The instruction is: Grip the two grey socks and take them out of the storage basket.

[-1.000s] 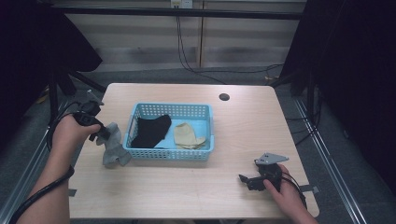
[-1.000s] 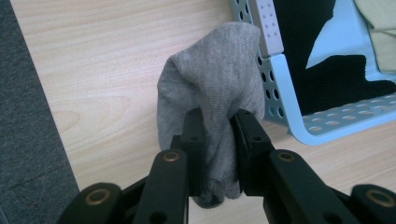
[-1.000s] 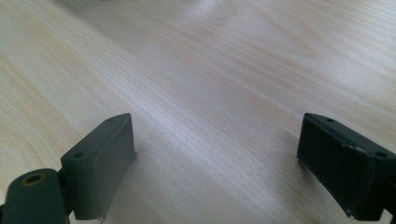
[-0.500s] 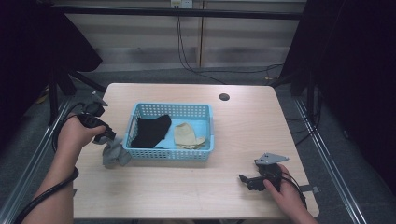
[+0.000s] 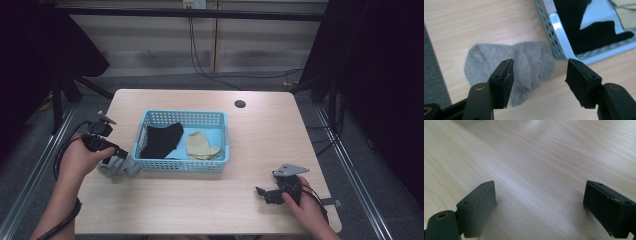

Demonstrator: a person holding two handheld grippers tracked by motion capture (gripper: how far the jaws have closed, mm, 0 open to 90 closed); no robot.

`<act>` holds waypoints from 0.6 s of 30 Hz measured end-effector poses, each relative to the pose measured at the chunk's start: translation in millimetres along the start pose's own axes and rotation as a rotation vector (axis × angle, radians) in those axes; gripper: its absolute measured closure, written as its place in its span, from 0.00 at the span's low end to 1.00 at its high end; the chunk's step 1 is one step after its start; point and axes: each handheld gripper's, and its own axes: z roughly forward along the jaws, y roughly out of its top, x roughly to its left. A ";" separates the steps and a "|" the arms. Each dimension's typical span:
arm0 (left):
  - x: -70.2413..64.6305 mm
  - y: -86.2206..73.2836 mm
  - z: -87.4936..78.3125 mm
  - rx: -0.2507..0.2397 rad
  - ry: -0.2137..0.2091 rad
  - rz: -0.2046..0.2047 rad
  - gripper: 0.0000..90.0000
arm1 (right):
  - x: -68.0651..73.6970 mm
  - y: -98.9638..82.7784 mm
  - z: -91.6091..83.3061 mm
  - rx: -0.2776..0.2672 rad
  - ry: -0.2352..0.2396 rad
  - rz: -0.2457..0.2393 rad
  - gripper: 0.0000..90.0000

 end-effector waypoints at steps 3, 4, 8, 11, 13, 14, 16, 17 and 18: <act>-6.0 -10.4 4.9 -0.018 -0.015 0.013 0.42 | 0.0 0.0 0.0 0.000 0.000 0.000 0.12; -8.2 -14.1 7.1 -0.021 -0.017 0.013 0.41 | 0.0 0.0 0.0 0.000 0.000 0.000 0.12; -14.6 -29.8 16.5 -0.044 -0.040 0.009 0.41 | -0.1 -0.1 0.1 -0.002 -0.001 -0.002 0.12; -19.0 -42.3 26.7 -0.044 -0.059 0.005 0.40 | 0.1 0.0 0.0 0.000 0.000 0.001 0.12; -21.2 -48.9 33.4 -0.050 -0.074 -0.003 0.39 | 0.0 0.0 0.0 0.000 0.000 0.000 0.12; -22.2 -51.3 35.8 -0.054 -0.074 -0.005 0.39 | 0.0 0.0 0.0 0.000 0.000 -0.001 0.12; -23.8 -52.8 38.2 -0.039 -0.071 0.005 0.38 | -0.1 0.0 0.0 0.000 0.000 -0.001 0.12; -23.1 -52.6 36.3 -0.048 -0.069 0.003 0.36 | 0.0 0.0 0.0 0.000 0.000 0.000 0.12; -23.1 -52.8 34.3 -0.068 -0.060 -0.009 0.36 | -0.1 0.0 0.0 0.000 0.000 -0.002 0.12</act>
